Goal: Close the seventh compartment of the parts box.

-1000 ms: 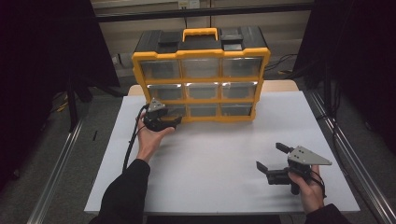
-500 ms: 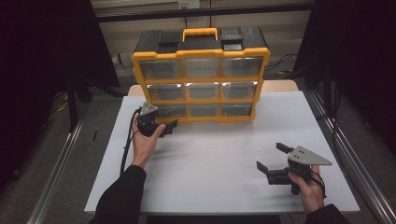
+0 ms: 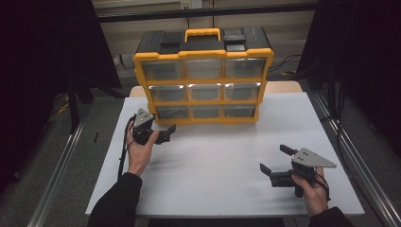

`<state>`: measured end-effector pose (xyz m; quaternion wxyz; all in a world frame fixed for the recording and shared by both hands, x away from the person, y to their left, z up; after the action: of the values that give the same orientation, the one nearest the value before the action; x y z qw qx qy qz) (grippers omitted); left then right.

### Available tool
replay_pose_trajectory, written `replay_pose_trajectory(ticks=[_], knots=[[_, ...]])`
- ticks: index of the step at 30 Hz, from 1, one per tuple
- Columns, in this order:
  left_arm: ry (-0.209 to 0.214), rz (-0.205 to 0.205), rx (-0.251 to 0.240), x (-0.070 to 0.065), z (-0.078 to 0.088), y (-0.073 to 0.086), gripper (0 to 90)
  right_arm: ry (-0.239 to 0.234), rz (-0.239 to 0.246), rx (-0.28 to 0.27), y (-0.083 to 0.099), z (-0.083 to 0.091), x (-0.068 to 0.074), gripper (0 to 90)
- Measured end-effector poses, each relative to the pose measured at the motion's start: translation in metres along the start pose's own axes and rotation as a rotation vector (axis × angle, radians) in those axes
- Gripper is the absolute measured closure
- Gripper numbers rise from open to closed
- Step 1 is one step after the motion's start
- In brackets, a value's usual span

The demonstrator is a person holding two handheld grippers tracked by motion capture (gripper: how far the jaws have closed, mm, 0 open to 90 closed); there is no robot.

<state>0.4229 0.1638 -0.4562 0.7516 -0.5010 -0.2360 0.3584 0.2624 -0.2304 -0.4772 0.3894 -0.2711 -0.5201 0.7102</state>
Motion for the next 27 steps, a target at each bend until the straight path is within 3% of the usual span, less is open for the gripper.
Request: replay_pose_trajectory(ticks=[5, 9, 12, 23, 27], knots=[[-0.008, -0.053, 0.003, -0.011, 0.003, 0.001, 4.3, 0.002, -0.001, 0.000, 0.000, 0.001, -0.001, 0.4], [0.024, -0.054, -0.006, -0.020, 0.006, 0.001, 4.3, 0.000, 0.001, 0.000, 0.000, 0.000, 0.000, 0.4], [0.004, -0.063, 0.000, -0.024, 0.010, 0.003, 5.0, -0.001, 0.001, 0.001, 0.000, 0.001, 0.000, 0.4], [0.016, -0.053, -0.012, -0.034, 0.027, 0.008, 4.8, 0.000, 0.004, -0.001, 0.000, 0.001, 0.000, 0.4], [-0.003, -0.030, -0.017, -0.036, 0.034, 0.011, 4.7, 0.001, 0.004, -0.001, 0.000, 0.000, 0.000, 0.4]])
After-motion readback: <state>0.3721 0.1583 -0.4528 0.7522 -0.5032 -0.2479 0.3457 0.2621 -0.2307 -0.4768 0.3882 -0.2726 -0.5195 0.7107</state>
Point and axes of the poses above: each handheld gripper's, and its own axes: z roughly backward along the jaws, y roughly out of its underside, x roughly to its left, the point moved 5 cm from there along -z, roughly forward along the jaws
